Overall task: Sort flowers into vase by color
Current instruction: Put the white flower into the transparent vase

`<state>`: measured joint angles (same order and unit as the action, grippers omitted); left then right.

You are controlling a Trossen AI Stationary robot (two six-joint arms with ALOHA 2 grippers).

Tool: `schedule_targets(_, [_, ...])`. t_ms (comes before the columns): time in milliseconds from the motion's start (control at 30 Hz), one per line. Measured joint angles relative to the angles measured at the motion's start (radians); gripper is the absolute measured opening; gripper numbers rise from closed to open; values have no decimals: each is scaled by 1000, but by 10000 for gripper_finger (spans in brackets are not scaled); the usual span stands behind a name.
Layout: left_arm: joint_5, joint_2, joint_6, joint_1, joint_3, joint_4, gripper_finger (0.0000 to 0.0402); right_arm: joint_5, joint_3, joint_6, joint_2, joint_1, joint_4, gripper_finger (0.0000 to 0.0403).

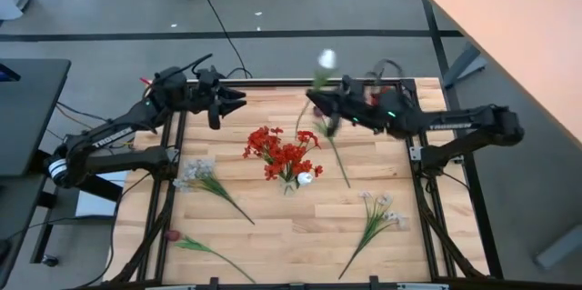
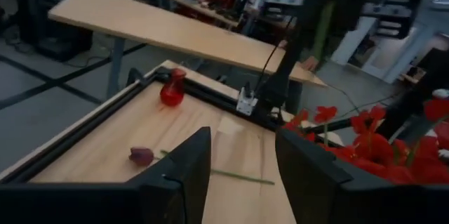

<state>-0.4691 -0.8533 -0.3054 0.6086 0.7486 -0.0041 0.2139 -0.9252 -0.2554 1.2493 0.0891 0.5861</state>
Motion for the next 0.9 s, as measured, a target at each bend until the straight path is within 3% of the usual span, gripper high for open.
schedule_targets(133, [40,6,-18,-27,0,-27,166,-29,187,14,-76,-46,324,14])
schedule_targets(267, [88,4,-46,-55,0,-45,166,-10,266,87,-136,-87,478,14])
schedule_targets(367, [122,4,-72,-75,0,-57,166,-92,260,121,-181,-96,536,14])
schedule_targets(567, [161,4,-95,-101,0,-55,166,-349,179,62,-201,-107,460,14])
schedule_targets(900, [184,4,-68,-109,0,-59,166,-463,-39,143,-7,-239,232,13])
